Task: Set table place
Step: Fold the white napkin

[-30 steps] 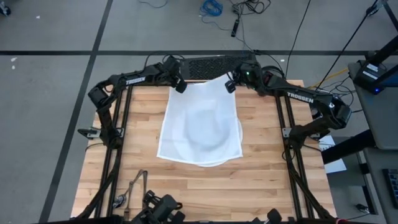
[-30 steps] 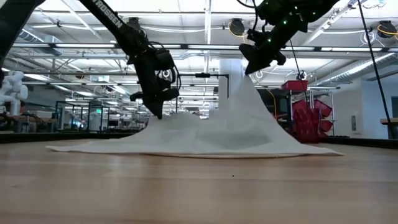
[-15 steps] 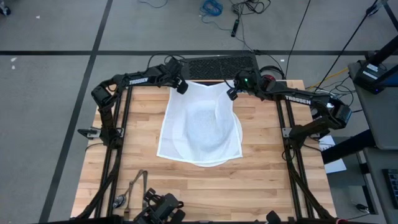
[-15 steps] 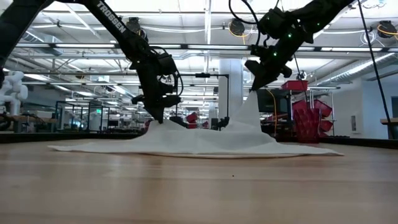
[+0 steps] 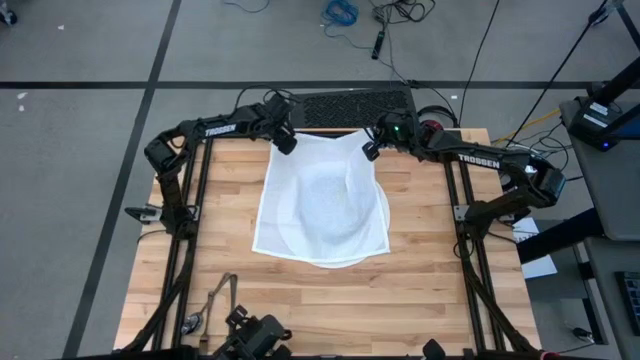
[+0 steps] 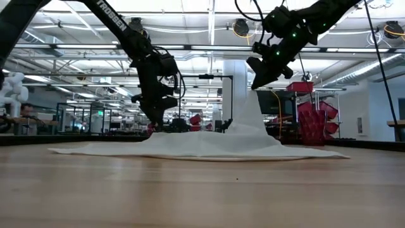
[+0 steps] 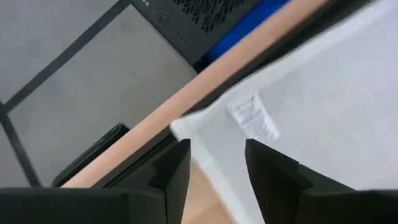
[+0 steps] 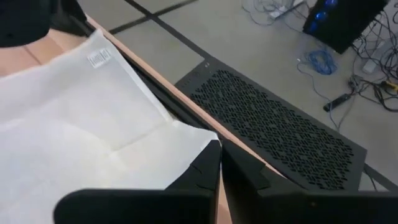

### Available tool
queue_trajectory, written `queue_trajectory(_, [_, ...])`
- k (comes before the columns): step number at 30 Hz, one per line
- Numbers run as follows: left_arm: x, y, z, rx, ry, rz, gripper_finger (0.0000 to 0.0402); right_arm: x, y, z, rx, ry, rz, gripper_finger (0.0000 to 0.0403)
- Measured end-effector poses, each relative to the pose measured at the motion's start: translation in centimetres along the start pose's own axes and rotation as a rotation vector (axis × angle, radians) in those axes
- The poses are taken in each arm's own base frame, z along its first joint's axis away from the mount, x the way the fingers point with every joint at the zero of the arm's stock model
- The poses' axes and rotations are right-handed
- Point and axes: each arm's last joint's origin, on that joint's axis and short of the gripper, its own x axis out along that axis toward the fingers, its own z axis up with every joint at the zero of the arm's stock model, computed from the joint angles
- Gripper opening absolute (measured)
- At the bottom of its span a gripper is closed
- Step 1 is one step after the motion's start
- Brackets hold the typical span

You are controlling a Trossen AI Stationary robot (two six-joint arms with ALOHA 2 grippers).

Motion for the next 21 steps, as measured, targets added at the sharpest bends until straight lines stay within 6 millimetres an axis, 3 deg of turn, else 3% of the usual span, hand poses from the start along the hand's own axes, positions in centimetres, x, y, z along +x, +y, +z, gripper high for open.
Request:
queue_trajectory(4, [-2.8, 0.5, -0.5, 0.029, 0.026, -0.001, 0.0143, 0.0, 0.7, 0.4, 0.002, -0.048, 0.022, 0.0])
queue_trajectory(10, [-9.6, 0.1, -1.4, 0.046, -0.054, -0.031, 0.0144, 1.2, 3.1, 0.6, -0.013, -0.129, 0.132, 0.0])
queue_trajectory(16, [-16.0, -2.9, -2.8, 0.073, -0.295, -0.134, 0.0144, 2.9, 5.9, 2.4, -0.068, -0.143, 0.195, 0.0])
queue_trajectory(21, [-17.7, -7.0, -6.3, 0.163, -0.462, -0.274, 0.0144, 4.2, 7.0, 3.8, -0.113, -0.07, 0.201, 0.0])
